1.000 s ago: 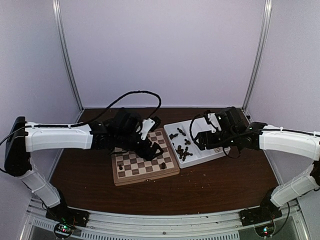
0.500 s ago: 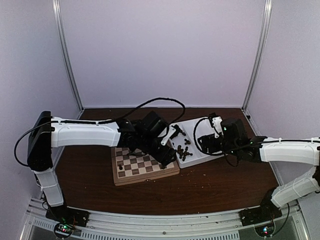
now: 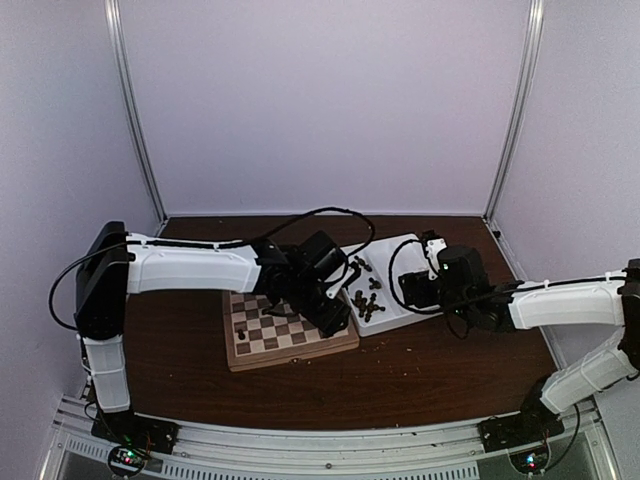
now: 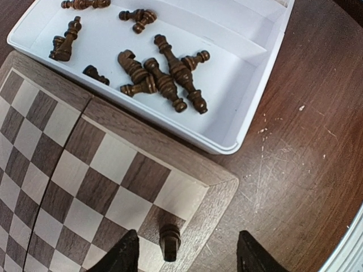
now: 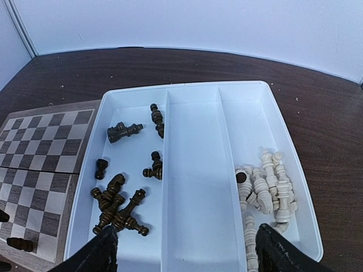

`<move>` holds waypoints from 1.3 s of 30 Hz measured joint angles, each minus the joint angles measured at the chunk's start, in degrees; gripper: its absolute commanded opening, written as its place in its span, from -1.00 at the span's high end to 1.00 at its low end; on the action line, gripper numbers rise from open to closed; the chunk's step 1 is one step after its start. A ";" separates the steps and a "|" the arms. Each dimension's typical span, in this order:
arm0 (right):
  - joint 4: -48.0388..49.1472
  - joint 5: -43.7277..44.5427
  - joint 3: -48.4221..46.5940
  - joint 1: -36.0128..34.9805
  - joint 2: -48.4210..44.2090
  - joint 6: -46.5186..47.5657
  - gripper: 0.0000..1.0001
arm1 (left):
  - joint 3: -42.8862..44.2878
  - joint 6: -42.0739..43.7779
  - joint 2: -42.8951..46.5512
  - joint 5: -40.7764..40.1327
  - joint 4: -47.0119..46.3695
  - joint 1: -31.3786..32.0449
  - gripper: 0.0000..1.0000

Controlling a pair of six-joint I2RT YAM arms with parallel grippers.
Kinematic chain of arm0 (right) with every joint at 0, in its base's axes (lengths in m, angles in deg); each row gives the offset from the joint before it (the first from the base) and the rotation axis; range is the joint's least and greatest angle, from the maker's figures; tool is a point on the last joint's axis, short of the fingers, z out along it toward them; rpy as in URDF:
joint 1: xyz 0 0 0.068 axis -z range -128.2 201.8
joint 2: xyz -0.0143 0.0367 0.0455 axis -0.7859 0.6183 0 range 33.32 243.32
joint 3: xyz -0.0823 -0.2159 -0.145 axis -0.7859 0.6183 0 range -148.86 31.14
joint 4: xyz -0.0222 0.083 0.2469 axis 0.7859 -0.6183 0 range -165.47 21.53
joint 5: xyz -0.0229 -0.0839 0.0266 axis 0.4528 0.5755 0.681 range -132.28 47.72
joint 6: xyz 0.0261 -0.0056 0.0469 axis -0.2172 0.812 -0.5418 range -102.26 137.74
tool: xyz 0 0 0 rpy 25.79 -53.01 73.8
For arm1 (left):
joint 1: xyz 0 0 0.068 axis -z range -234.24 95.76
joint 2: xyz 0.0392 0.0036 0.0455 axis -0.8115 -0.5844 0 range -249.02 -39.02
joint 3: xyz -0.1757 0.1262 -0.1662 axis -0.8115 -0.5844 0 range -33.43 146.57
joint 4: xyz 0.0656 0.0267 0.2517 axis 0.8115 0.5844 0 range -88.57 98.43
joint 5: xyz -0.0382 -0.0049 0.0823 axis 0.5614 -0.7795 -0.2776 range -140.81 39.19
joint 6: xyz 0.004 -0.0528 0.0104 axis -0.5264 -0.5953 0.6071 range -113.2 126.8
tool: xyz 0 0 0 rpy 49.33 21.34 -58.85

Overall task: Set up the chess pieces on the board
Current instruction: Pick up the chess piece from the chessboard.

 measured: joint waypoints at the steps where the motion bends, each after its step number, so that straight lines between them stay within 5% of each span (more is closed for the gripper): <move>1: 0.22 0.00 0.00 0.00 0.04 -0.04 -0.64 | 0.17 -0.15 -0.13 -0.02 0.17 0.00 -0.09; 20: 0.72 0.00 -0.02 0.02 0.50 -0.87 -0.64 | 0.72 -0.63 -2.69 -1.31 2.78 0.00 0.33; 28: 0.72 0.00 -0.02 0.04 0.98 -1.07 -0.65 | 1.31 -0.68 -3.76 -1.57 3.08 0.00 0.87; 39: 0.63 0.00 -0.31 0.11 1.03 -1.07 -0.65 | 2.93 -1.14 -3.93 -3.54 5.05 0.00 0.94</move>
